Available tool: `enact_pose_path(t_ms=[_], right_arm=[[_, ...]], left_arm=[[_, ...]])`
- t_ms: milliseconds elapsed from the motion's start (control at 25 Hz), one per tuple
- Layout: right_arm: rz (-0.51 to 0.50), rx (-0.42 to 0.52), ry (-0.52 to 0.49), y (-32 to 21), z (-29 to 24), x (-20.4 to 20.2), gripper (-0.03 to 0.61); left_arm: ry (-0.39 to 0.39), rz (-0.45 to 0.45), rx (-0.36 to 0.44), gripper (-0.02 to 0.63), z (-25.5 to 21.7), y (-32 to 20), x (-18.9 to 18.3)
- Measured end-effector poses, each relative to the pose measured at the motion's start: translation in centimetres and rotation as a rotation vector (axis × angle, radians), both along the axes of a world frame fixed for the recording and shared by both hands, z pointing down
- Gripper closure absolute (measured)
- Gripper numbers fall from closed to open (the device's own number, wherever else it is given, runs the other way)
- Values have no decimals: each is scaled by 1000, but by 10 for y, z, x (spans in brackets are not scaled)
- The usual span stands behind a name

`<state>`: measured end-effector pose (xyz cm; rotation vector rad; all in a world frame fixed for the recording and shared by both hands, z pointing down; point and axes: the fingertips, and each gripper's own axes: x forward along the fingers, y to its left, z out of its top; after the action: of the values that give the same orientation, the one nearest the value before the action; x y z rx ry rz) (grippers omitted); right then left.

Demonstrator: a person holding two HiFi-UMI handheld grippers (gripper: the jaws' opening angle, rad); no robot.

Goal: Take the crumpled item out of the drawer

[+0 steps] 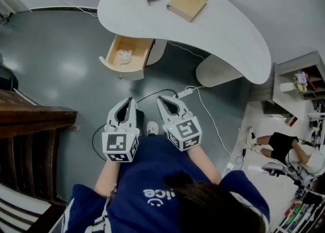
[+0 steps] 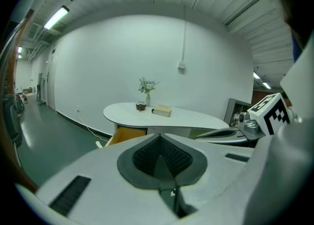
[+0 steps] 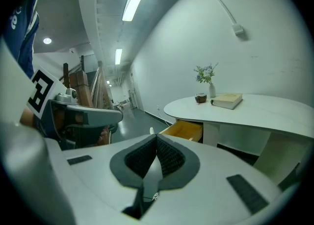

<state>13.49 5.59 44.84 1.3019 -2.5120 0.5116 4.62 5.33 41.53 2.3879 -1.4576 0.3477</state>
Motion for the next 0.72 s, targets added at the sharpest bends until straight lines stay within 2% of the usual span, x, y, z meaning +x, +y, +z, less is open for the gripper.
enact_pose_path(t_ms=[280,440,600,720], right_arm=[[29,-29,30,-49,4,-11,571],[17,-50,40,-77,3,-30,571],[14,-89,22,-112,3,-58,571],[-1,-91,45,-135,3,-76,571]], left_arm=[[23,14,-16,609,11,-57,-19],[-9,6,-43,609,26,-91,-38],[18,27,-43,609,24,-130,-55],[9,37,-49,609,28,-152,-66]])
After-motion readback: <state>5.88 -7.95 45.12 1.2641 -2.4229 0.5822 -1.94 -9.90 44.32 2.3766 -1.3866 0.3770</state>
